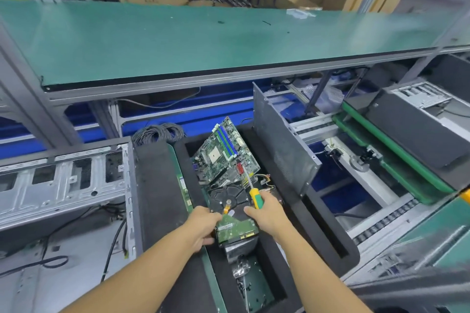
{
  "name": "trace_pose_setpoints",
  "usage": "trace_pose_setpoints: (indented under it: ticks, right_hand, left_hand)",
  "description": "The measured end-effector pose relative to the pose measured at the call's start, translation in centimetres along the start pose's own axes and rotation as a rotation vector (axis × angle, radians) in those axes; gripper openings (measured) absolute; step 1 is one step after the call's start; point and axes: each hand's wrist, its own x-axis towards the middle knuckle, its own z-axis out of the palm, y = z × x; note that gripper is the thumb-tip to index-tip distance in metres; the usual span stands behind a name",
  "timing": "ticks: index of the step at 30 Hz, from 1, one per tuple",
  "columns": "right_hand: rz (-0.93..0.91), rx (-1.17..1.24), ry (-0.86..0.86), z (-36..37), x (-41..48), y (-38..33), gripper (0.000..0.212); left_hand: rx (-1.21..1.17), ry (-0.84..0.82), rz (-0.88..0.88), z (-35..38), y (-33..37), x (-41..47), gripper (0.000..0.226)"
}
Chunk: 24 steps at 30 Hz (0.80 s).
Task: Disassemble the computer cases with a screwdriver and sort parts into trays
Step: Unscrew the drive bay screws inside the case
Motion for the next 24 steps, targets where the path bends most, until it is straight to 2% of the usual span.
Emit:
trace_pose_setpoints:
  ticks: [3, 7, 12, 17, 20, 24]
  right_hand:
    - [-0.119, -0.266, 0.076, 0.1, -0.1, -0.1, 0.028]
    - [-0.164, -0.337, 0.095, 0.3, -0.7, -0.5, 0.024]
    - [-0.157, -0.183, 0.177, 0.7, -2.1, -0.4, 0.018]
    - [-0.201, -0.173, 0.145, 1.2, -3.2, -0.6, 0.011]
    - [-0.243, -0.123, 0.14, 1.6, -3.6, -1.5, 0.006]
    - [-0.201, -0.018, 0.036, 2.8, -3.9, -3.2, 0.004]
  left_hand:
    - [0.058, 0.046, 0.046, 0.5, -0.5, 0.1, 0.049]
    - [0.083, 0.065, 0.054, 0.7, -0.9, 0.1, 0.045]
    - [0.072, 0.046, 0.043, 0.5, -1.3, -0.4, 0.044]
    - [0.132, -0.023, 0.051, 0.8, -1.6, -1.0, 0.026]
    - [0.184, 0.006, 0.077, 0.3, -0.9, -1.2, 0.032]
    - [0.187, 0.115, 0.148, -2.0, 0.1, -1.6, 0.025]
